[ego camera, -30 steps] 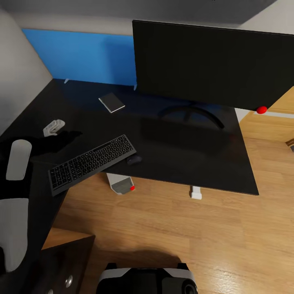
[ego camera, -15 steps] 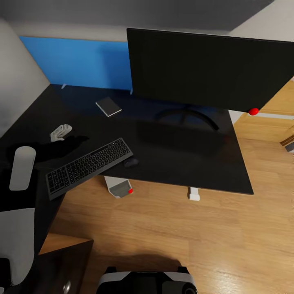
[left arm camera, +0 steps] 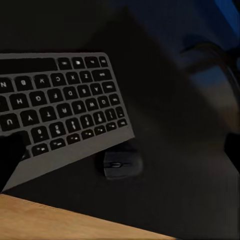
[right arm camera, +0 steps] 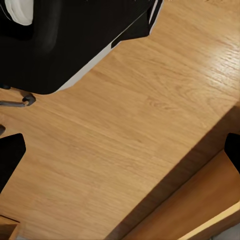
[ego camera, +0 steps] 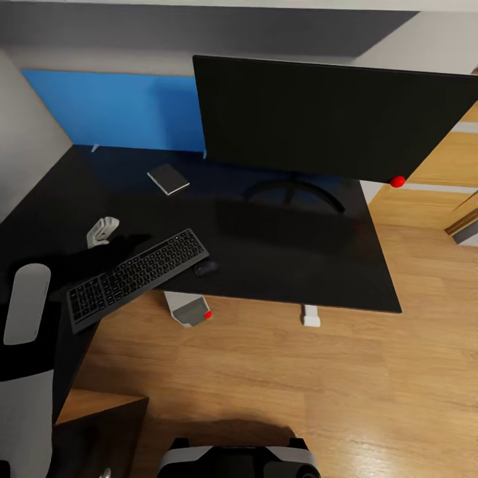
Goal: In the bedroom, organize the workspace by keeping the computer under the desk, ensuring the monitor is on the desk, placing the keyboard on the desk next to the monitor, placing the mouse on the desk next to the keyboard, moving the folder from the swivel chair onto the desk next to the mouse, stacking the notebook on top of the folder with the pen on top of the notebook, and positioning the swivel chair next to the desk.
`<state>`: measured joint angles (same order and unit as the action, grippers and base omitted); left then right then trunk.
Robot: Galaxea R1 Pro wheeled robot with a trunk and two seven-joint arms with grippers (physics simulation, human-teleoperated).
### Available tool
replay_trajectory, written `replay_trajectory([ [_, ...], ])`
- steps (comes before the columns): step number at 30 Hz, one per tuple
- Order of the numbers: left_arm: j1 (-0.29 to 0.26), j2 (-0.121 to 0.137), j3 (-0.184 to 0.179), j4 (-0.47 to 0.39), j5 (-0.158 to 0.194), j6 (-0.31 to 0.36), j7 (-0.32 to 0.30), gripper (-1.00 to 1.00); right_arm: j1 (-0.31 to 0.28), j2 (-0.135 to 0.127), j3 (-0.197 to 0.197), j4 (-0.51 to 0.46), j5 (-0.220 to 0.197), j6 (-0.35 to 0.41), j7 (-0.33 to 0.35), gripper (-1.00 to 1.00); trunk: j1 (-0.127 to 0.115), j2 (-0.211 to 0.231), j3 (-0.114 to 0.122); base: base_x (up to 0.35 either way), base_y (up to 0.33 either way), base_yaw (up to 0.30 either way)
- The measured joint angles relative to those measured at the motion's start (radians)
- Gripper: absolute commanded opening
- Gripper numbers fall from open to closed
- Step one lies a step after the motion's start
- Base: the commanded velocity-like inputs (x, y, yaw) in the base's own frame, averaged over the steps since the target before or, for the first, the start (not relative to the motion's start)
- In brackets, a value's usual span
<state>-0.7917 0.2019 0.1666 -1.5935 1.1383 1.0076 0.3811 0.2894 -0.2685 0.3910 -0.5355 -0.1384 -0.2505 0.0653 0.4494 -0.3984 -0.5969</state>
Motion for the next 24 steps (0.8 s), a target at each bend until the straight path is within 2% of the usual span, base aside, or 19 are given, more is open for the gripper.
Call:
replay_trajectory([
  [6, 0.030, 0.001, 0.031, -0.011, 0.017, 0.000, 0.000, 1.00, -0.001, 0.001, 0.000, 0.000, 0.000, -0.002, 0.000, 1.00, 0.000, 0.000, 0.001, 0.000, 0.000, -0.004],
  [20, 0.038, 0.001, 0.038, -0.013, 0.020, 0.000, 0.000, 1.00, -0.001, 0.001, 0.000, -0.001, 0.000, -0.003, 0.004, 1.00, 0.000, 0.000, 0.001, 0.000, 0.000, 0.000],
  [21, 0.039, 0.001, 0.037, -0.013, 0.020, 0.000, 0.000, 1.00, -0.018, 0.002, 0.000, -0.005, 0.000, -0.003, 0.006, 1.00, 0.000, 0.000, 0.001, 0.000, 0.000, 0.000],
  [22, 0.042, 0.001, 0.037, -0.013, 0.020, 0.000, -0.001, 1.00, -0.034, 0.003, -0.020, -0.023, -0.016, -0.013, 0.004, 1.00, 0.000, 0.000, 0.001, 0.000, 0.000, 0.000],
  [23, 0.047, 0.001, 0.038, -0.013, 0.021, 0.000, -0.003, 1.00, -0.055, 0.004, -0.065, -0.053, -0.049, -0.027, 0.002, 1.00, 0.000, 0.000, 0.001, 0.000, 0.000, 0.000],
  [24, 0.050, 0.001, 0.039, -0.013, 0.021, 0.000, -0.004, 1.00, -0.065, 0.005, -0.090, -0.067, -0.062, -0.033, 0.001, 1.00, 0.000, 0.000, 0.001, 0.000, 0.000, 0.000],
])
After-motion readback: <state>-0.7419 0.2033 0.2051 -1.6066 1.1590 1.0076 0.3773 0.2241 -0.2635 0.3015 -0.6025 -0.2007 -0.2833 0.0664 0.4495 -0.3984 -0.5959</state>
